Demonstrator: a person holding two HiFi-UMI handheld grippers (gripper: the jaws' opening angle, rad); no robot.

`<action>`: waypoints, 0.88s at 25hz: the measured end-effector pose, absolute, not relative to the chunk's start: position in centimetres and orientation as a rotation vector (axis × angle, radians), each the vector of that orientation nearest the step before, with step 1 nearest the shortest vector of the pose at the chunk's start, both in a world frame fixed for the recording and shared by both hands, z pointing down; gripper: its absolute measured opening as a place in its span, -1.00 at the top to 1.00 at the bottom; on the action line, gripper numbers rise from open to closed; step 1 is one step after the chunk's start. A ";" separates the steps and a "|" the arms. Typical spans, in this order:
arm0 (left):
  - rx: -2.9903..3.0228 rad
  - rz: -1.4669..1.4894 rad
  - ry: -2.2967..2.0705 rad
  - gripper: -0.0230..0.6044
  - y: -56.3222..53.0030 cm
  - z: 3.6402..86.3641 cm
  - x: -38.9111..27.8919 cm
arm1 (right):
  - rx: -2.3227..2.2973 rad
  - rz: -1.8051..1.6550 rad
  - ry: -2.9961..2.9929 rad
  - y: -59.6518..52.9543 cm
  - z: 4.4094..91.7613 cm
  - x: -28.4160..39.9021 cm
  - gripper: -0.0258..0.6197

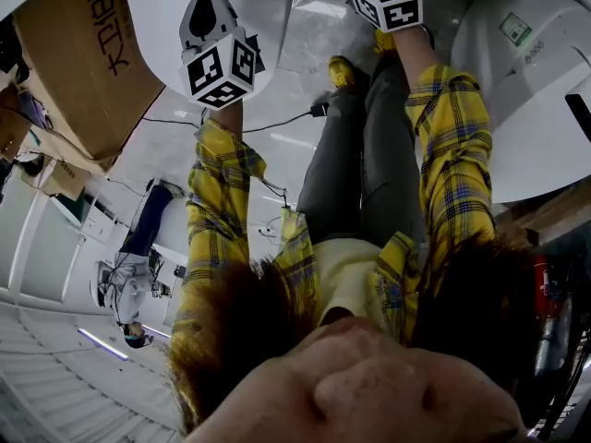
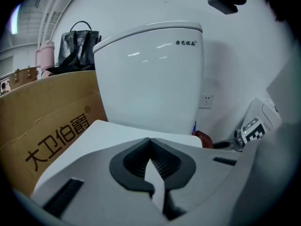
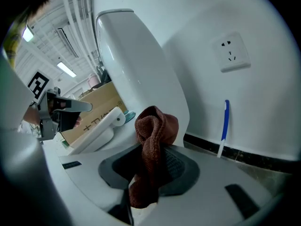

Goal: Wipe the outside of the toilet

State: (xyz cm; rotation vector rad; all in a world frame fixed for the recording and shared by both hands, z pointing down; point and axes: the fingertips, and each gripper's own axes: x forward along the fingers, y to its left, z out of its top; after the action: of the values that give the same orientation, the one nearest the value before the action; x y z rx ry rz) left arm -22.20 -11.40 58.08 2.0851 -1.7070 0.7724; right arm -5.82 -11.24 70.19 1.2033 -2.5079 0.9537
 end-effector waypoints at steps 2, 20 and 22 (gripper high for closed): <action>2.088 0.771 -1.707 0.92 -11.3 58.1 -22.1 | 1.172 0.955 -2.517 -10.2 70.3 -6.3 0.54; 2.095 0.792 -1.662 0.92 -7.7 58.0 -22.2 | 1.056 1.102 -2.518 -0.8 70.7 -11.6 0.54; 2.089 0.796 -1.662 0.92 -7.3 57.9 -22.4 | 1.043 1.125 -2.517 0.4 70.7 -12.2 0.54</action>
State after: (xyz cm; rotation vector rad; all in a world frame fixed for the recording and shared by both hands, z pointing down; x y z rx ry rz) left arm -22.39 -7.32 57.92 2.0886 -1.6616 0.7960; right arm -12.23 0.35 70.68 1.0430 -2.5171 1.1251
